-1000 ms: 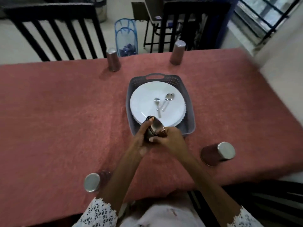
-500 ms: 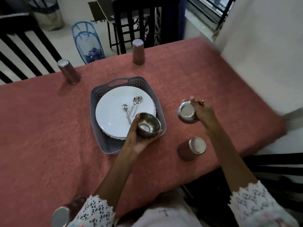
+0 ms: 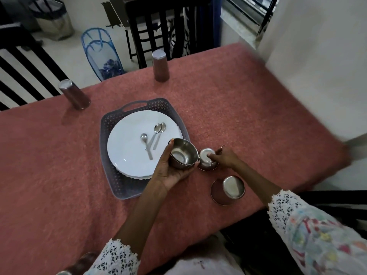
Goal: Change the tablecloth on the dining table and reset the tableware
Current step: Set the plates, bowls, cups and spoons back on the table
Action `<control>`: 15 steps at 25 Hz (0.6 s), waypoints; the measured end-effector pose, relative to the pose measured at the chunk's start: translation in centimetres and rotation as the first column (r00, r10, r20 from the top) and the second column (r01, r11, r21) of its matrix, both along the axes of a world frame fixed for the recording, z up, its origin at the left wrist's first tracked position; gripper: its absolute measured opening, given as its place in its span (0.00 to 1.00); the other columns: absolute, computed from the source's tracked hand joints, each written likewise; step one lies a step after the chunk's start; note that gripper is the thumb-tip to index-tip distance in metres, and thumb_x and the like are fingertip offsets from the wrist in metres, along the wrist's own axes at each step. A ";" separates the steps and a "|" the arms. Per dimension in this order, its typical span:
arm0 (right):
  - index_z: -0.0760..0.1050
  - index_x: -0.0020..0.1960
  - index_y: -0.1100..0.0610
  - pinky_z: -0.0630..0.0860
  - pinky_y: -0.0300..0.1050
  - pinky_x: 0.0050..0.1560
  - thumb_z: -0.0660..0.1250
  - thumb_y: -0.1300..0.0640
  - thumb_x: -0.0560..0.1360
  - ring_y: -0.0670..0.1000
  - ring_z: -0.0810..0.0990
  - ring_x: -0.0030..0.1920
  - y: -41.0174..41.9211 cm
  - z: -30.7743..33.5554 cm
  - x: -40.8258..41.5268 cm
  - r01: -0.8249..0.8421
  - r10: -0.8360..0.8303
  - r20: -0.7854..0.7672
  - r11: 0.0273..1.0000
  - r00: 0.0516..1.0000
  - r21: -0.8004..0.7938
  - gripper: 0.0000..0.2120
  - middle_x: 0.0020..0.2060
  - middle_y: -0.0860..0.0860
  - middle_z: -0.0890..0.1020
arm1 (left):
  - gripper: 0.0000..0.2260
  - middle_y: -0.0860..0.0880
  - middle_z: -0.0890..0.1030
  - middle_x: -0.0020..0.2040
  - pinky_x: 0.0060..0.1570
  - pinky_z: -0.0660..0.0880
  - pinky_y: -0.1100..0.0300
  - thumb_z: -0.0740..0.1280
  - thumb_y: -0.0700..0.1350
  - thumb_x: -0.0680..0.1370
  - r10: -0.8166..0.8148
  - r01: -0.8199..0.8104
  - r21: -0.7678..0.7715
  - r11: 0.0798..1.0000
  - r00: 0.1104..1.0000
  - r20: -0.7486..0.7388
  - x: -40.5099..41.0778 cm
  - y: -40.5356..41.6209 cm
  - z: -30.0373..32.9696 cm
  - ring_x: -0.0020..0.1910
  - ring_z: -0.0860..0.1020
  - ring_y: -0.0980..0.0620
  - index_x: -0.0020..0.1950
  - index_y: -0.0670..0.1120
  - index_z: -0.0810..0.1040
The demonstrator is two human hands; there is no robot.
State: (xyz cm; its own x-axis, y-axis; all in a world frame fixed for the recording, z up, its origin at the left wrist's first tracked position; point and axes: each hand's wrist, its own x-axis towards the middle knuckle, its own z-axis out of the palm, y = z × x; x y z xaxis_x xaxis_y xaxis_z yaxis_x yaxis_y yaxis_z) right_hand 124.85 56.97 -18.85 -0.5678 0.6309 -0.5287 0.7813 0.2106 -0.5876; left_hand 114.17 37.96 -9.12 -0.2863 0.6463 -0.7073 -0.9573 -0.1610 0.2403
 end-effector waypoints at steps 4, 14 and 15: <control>0.76 0.51 0.60 0.71 0.41 0.41 0.72 0.52 0.71 0.49 0.75 0.41 -0.7 2.3 -0.4 0.064 -0.049 -0.112 0.989 0.992 0.133 0.14 0.39 0.52 0.79 | 0.53 0.38 0.78 0.58 0.41 0.79 0.41 0.84 0.50 0.42 0.012 -0.012 -0.005 1.000 1.000 -0.001 -0.1 1.2 0.0 0.50 0.81 0.39 0.65 0.44 0.72; 0.80 0.58 0.58 0.77 0.43 0.53 0.67 0.62 0.74 0.46 0.83 0.47 -3.7 12.6 -7.4 -0.327 0.361 -0.493 0.932 0.792 0.158 0.13 0.49 0.52 0.85 | 0.40 0.45 0.83 0.37 0.35 0.81 0.57 0.83 0.56 0.39 0.081 -0.067 0.083 0.994 0.981 -0.176 -4.9 7.2 0.5 0.37 0.83 0.49 0.46 0.40 0.79; 0.81 0.56 0.57 0.78 0.43 0.53 0.68 0.61 0.73 0.46 0.83 0.47 -3.1 12.6 -8.2 -0.287 0.317 -0.513 0.948 0.798 0.138 0.11 0.47 0.50 0.85 | 0.36 0.44 0.83 0.36 0.33 0.81 0.56 0.83 0.56 0.39 0.077 -0.061 0.095 0.994 0.981 -0.178 -5.5 7.7 0.5 0.35 0.83 0.49 0.41 0.40 0.81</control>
State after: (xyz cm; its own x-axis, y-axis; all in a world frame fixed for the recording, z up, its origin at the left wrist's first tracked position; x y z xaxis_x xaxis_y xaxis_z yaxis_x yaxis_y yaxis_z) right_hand 116.63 53.84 -6.22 -0.9145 0.3985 -0.0692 0.2510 0.4250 -0.8697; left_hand 108.62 45.70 -8.63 -0.4504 0.6781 -0.5808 -0.8851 -0.2535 0.3903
